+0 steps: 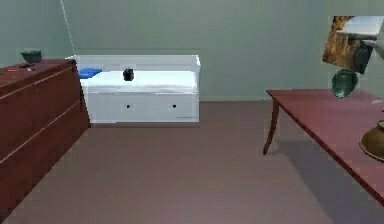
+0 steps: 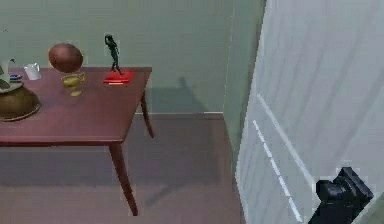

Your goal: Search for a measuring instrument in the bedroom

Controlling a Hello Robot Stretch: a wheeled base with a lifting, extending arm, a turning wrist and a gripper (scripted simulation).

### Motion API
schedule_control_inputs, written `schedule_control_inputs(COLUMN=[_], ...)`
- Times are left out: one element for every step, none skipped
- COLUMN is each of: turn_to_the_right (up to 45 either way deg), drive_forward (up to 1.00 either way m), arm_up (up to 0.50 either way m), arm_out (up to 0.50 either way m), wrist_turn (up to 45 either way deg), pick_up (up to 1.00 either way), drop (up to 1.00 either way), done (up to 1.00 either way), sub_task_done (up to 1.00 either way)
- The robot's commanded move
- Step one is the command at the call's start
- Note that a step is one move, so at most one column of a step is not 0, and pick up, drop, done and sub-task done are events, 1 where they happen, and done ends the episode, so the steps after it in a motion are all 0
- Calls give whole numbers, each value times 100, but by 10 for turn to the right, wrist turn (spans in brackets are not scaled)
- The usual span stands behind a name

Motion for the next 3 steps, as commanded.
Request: schedule_control_inputs(turn_to_the_right=[0, -120, 0], drive_forward=[15, 0, 100], arm_up=[0, 0, 0], arm_out=[0, 0, 0], wrist_turn=[0, 0, 0], pick_up=[0, 0, 0], drop=[0, 0, 0], done=[0, 0, 0], sub_task_done=[0, 0, 0])
